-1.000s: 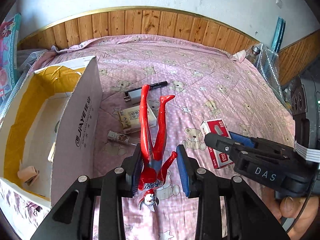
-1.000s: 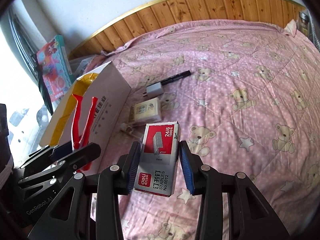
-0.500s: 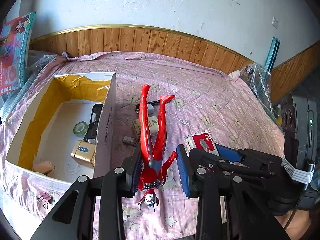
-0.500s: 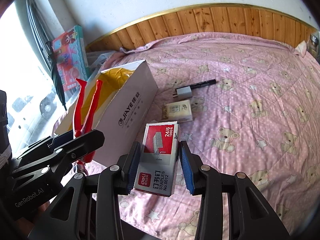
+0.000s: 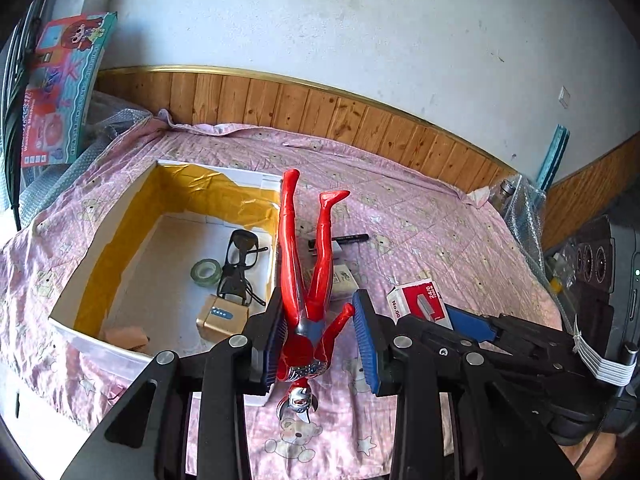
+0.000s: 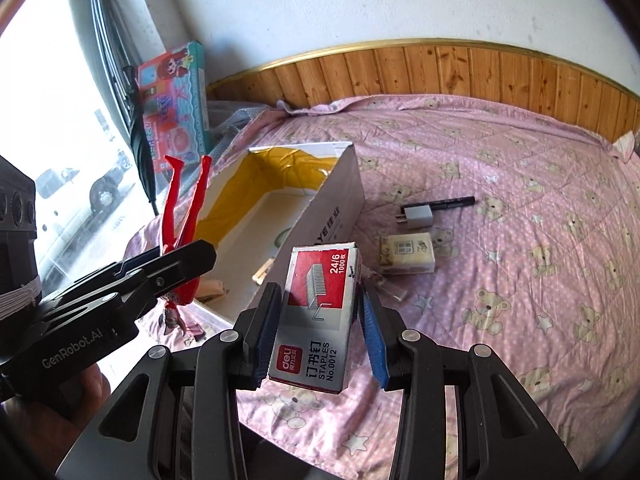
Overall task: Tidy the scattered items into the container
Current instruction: 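Carry the red figure and staple box over the white box with both tools, then open the left tool to drop the figure while the right tool releases the staple box, then withdraw both tools from the box toward the remaining items, then grasp the beige tissue pack with the right tool while the left tool grasps the clear bottle, then carry the clear bottle and tissue pack over the white box with both tools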
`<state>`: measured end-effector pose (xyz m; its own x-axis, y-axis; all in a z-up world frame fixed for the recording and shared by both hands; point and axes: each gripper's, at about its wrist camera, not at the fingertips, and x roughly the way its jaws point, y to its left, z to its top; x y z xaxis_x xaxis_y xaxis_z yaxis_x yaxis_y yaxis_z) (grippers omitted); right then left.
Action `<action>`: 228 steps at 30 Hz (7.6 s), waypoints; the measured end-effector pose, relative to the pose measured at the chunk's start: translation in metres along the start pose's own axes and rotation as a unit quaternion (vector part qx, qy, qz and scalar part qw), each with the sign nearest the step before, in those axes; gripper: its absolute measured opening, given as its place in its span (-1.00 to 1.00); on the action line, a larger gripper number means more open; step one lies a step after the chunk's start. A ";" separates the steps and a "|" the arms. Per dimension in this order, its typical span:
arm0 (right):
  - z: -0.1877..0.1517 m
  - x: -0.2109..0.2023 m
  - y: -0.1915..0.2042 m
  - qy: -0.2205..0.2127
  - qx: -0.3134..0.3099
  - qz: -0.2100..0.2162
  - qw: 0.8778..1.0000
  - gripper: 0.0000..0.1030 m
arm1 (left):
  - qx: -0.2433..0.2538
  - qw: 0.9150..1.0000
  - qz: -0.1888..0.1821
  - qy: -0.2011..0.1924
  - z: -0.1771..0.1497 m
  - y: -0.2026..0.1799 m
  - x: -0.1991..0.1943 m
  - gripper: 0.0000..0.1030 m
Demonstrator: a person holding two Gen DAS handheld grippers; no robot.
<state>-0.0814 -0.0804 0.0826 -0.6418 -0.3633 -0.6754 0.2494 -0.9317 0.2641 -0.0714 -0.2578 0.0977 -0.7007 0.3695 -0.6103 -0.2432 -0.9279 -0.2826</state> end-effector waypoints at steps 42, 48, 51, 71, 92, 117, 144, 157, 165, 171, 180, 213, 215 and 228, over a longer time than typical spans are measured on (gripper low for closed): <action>0.085 0.149 0.086 0.066 -0.094 0.031 0.993 -0.13 | -0.116 0.986 0.083 0.085 0.035 0.156 0.073 -0.32; 0.086 0.153 0.075 0.066 -0.069 0.038 0.995 -0.12 | -0.126 0.984 0.091 0.091 0.035 0.161 0.079 -0.05; 0.084 0.145 0.068 0.060 -0.051 0.045 0.996 -0.12 | -0.133 0.983 0.093 0.082 0.035 0.163 0.074 0.01; 0.035 0.069 0.049 0.036 -0.005 0.091 0.995 -0.12 | -0.111 0.988 0.078 0.072 0.004 0.110 0.017 0.02; -0.011 0.007 -0.050 0.011 0.082 0.074 0.994 -0.12 | 0.006 0.995 0.021 0.101 -0.028 -0.021 0.019 0.02; 0.013 0.095 -0.147 0.076 0.079 0.039 0.993 -0.11 | -0.052 0.977 0.034 0.206 -0.048 -0.037 0.178 0.09; 0.020 0.172 -0.174 0.161 -0.079 0.095 0.979 0.07 | -0.066 0.983 0.083 0.151 -0.052 0.008 0.219 0.00; 0.022 0.236 -0.120 0.200 -0.328 0.104 0.917 -0.15 | -0.054 0.979 0.113 0.158 -0.050 0.017 0.217 -0.53; 0.034 0.205 -0.138 0.186 -0.285 0.120 0.933 -0.01 | -0.030 0.982 0.111 0.153 -0.046 0.012 0.223 -0.59; 0.049 0.220 -0.105 0.182 -0.419 0.125 0.881 0.18 | -0.042 0.982 0.104 0.155 -0.046 0.014 0.223 -0.53; 0.067 0.255 -0.110 0.219 -0.393 0.134 0.883 -0.44 | -0.017 0.983 0.104 0.152 -0.044 0.010 0.227 -0.63; 0.008 0.060 -0.101 0.078 0.021 0.131 0.988 -0.54 | 0.017 0.996 0.053 0.070 -0.020 -0.049 0.097 -0.73; 0.000 0.048 -0.095 0.067 0.025 0.123 0.990 -0.54 | 0.019 0.997 0.050 0.060 -0.019 -0.049 0.080 -0.73; -0.004 -0.004 -0.047 0.024 0.024 0.113 0.993 -0.54 | 0.016 0.999 0.038 0.007 -0.013 -0.042 0.010 -0.73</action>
<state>-0.0879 -0.0349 0.0697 -0.5368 -0.5642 -0.6273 0.3479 -0.8253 0.4447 -0.0597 -0.2149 0.0936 -0.7089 0.2980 -0.6393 -0.2102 -0.9544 -0.2118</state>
